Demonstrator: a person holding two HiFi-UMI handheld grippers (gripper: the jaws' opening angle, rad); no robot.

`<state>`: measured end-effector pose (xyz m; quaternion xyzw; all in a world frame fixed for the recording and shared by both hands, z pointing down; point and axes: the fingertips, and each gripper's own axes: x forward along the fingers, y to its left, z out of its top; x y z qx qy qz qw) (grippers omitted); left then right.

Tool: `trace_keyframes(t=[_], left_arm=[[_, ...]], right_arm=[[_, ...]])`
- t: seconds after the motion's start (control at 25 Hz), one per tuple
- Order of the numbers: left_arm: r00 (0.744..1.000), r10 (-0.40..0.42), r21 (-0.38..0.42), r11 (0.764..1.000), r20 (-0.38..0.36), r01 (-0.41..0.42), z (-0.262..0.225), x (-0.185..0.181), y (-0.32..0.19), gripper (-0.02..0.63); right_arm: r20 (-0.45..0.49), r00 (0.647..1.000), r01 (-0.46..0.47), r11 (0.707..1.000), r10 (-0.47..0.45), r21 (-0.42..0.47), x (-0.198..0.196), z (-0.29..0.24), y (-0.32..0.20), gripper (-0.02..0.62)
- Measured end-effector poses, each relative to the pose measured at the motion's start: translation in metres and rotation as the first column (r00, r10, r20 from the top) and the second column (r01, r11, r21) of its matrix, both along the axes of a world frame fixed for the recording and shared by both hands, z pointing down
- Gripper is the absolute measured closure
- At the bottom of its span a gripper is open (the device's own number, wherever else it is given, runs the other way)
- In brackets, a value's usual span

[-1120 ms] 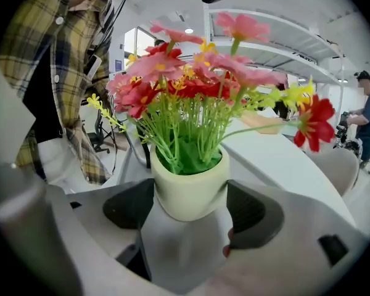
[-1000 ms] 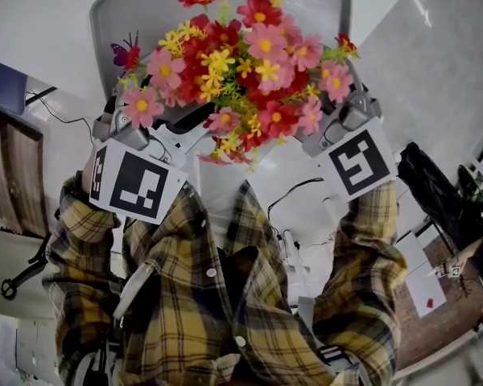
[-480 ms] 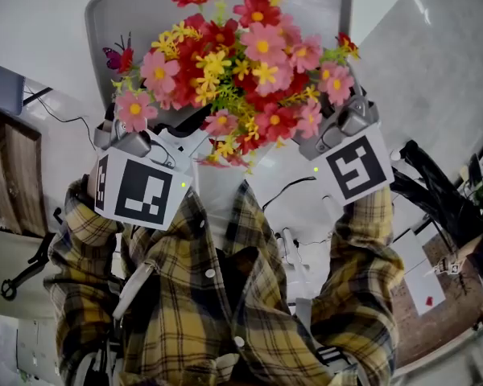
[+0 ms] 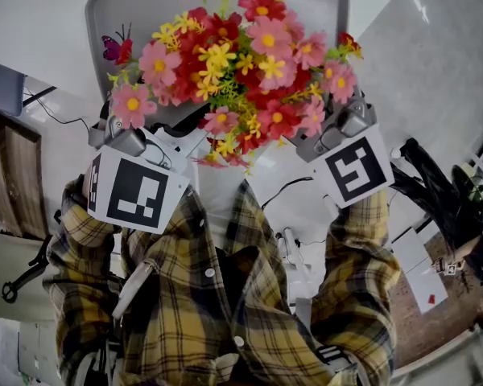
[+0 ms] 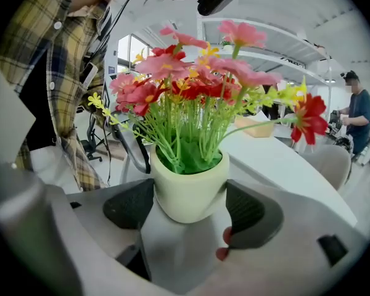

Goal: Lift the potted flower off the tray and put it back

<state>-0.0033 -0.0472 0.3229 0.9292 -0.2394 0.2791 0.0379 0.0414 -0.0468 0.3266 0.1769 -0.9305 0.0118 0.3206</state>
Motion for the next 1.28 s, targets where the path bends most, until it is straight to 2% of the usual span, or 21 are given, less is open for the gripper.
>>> trace_keyframes(t=[0.48,0.76,1.0,1.28], left_arm=[[0.999,-0.045,0.003,0.999,0.007,0.045,0.002,0.001,-0.002,0.236],[0.998,-0.062,-0.03,0.998,-0.015,0.062,0.004,0.005,0.0,0.236],[0.998,-0.051,-0.02,0.999,-0.032,0.05,0.002,0.01,-0.004,0.236],[0.999,-0.048,-0.026,0.998,0.015,0.049,0.001,0.004,-0.003,0.236]], right_arm=[[0.024,1.0,-0.002,1.0,0.002,0.019,0.001,0.0,-0.004,0.247],[-0.002,1.0,0.011,1.0,-0.011,0.005,0.005,0.0,-0.002,0.247],[-0.047,0.999,0.008,1.0,-0.007,0.024,0.011,-0.001,-0.003,0.247],[-0.006,1.0,-0.012,1.0,0.012,0.001,0.004,0.0,-0.003,0.247]])
